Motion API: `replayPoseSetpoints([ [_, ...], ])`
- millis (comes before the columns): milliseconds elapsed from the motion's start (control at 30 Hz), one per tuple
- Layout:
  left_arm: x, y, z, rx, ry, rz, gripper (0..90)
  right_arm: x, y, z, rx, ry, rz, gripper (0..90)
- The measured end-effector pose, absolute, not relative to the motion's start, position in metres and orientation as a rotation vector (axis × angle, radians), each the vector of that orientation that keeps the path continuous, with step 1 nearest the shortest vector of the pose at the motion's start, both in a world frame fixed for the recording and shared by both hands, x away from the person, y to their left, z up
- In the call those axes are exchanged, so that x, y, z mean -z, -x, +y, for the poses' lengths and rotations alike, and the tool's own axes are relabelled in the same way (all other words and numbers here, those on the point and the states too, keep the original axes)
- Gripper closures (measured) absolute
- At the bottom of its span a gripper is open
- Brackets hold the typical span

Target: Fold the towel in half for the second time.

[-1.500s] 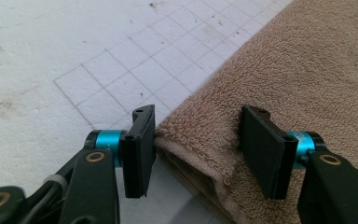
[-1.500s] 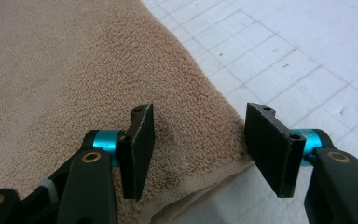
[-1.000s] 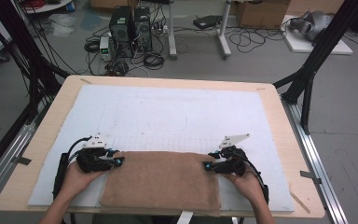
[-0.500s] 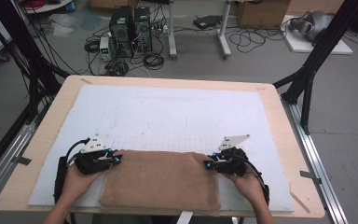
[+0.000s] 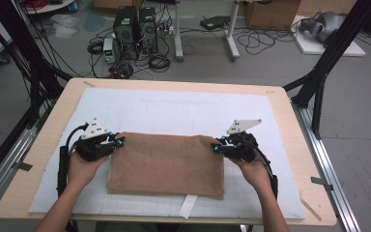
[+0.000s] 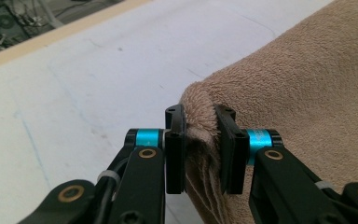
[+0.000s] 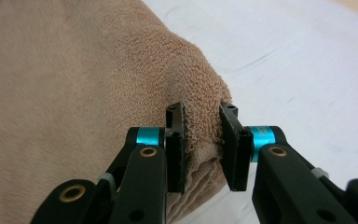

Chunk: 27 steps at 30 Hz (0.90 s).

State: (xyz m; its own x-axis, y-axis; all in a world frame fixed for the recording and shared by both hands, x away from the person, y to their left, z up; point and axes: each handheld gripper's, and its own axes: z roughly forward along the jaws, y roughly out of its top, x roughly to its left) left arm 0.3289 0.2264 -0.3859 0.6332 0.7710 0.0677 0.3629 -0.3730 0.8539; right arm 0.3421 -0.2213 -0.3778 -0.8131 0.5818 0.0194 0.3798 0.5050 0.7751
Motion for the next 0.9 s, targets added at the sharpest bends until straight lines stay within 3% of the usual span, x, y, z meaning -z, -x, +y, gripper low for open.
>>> replayPoseSetpoints([
  [200,0.368,-0.361,0.224,-0.646,-1.953,0.912,75.0,0.36,-0.373,-0.216,-1.18,-0.843,2.452,73.6],
  [233,0.365,-0.368,0.223,-0.655,-1.953,0.916,74.1,0.357,-0.38,-0.216,-1.166,-0.867,2.435,70.4],
  [300,0.365,-0.38,0.221,-0.696,-1.954,0.954,63.4,0.354,-0.392,-0.216,-1.169,-0.922,2.359,51.3],
  [367,0.369,-0.386,0.226,-0.671,-1.938,0.999,58.7,0.352,-0.401,-0.22,-1.222,-0.966,2.35,47.7],
  [900,0.395,-0.363,0.241,-0.539,-1.916,0.958,49.1,0.38,-0.389,-0.217,-1.222,-0.982,2.427,38.5],
])
